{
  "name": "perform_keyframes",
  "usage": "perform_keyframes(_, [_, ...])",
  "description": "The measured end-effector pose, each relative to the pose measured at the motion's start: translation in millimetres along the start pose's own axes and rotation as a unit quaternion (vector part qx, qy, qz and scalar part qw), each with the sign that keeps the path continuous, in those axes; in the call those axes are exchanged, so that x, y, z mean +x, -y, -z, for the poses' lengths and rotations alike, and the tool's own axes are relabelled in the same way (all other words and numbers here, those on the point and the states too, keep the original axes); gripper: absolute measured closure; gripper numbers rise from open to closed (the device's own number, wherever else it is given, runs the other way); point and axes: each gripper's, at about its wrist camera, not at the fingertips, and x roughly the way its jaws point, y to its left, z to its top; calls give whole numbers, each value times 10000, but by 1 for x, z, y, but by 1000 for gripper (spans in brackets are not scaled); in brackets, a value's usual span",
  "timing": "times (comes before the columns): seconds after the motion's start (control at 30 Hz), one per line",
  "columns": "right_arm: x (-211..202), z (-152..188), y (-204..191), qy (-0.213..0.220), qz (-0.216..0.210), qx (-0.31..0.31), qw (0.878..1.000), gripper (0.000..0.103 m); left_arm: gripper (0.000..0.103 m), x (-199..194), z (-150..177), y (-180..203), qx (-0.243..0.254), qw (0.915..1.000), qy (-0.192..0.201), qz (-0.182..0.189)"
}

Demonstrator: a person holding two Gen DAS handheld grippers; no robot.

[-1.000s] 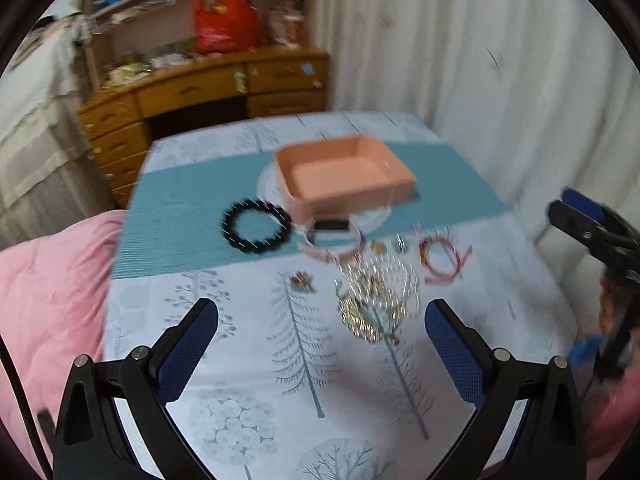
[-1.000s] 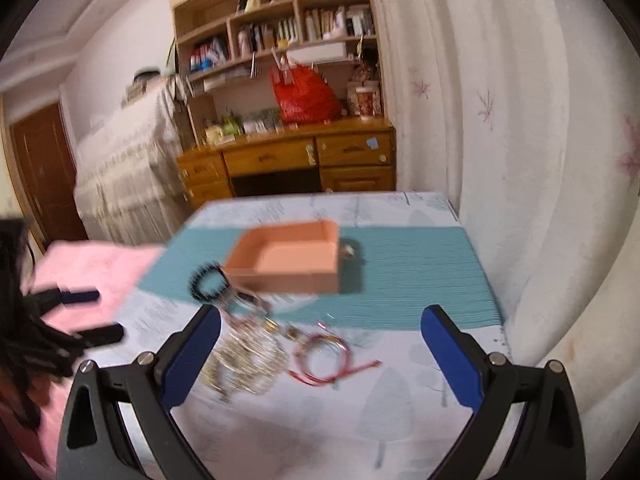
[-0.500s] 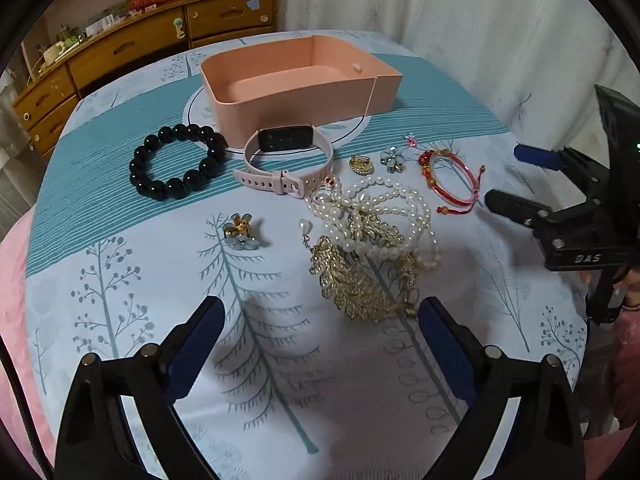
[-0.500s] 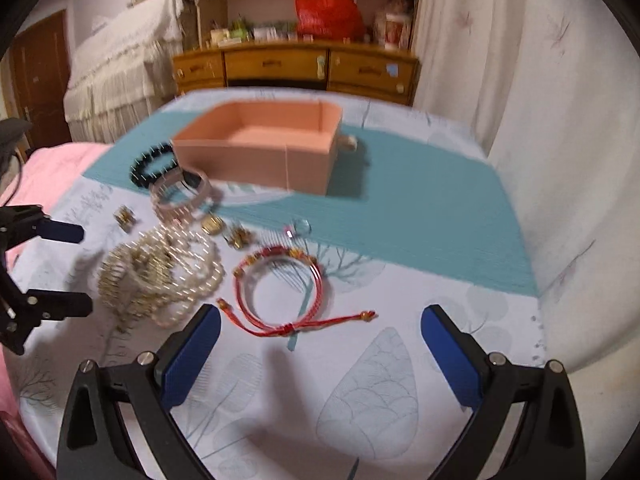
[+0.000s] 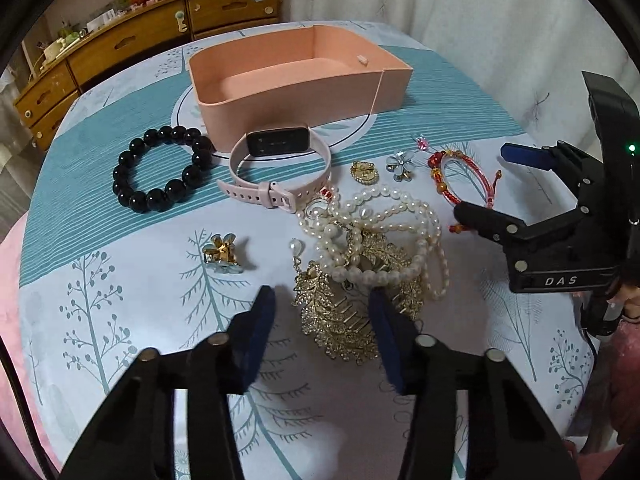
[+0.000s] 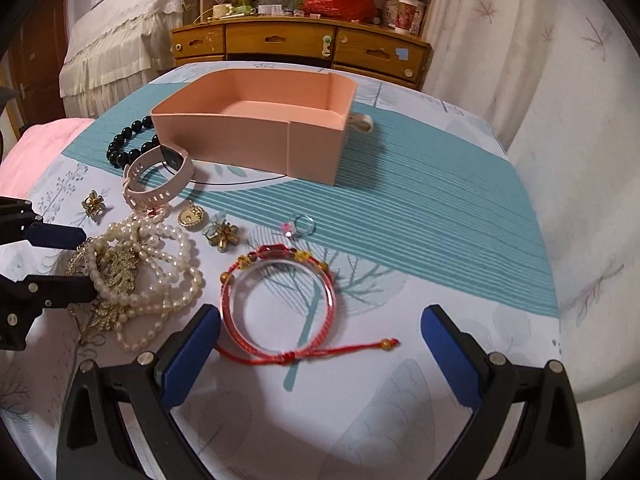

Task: Organize jewelry
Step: 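Grasp the gold leaf hair comb with the left tool while the right tool grasps the red string bracelet, then carry the comb and bracelet into the pink box and open both tools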

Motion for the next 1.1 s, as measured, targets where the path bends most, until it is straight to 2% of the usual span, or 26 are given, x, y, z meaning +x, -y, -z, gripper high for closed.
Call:
perform_keyframes(0.07, [3, -2, -2, -16, -31, -37, 10000, 2, 68, -1, 1, -1, -61, 10000, 34, -41])
perform_keyframes(0.23, [8, -6, 1, -35, -154, 116, 9998, 4, 69, -4, 4, -6, -291, 9996, -19, 5])
perform_keyframes(0.33, [8, -6, 4, -62, -421, 268, 9987, 17, 69, -6, 4, -9, -451, 9988, -142, 77])
perform_keyframes(0.4, [6, -7, 2, -27, -423, 237, 9988, 25, 73, -7, 3, -11, -559, 9982, -207, 89])
perform_keyframes(0.47, [5, -9, 0, -23, -461, 185, 9988, 43, 73, -12, 5, -14, -614, 9977, -279, 70])
perform_keyframes(0.5, [4, -10, -2, -39, -478, 169, 9987, 44, 73, -15, 6, -15, -630, 9975, -301, 53])
perform_keyframes(0.67, [4, -13, -3, -192, -455, 233, 9985, 44, 73, -28, 13, -22, -685, 9968, -409, -60])
perform_keyframes(0.87, [-4, -13, 3, -435, -669, 638, 9948, 44, 73, -52, 21, -34, -760, 9956, -552, 57])
perform_keyframes(1.1, [-24, -16, 9, -385, -835, 852, 9921, 44, 74, -96, 14, -34, -533, 9984, -194, -54])
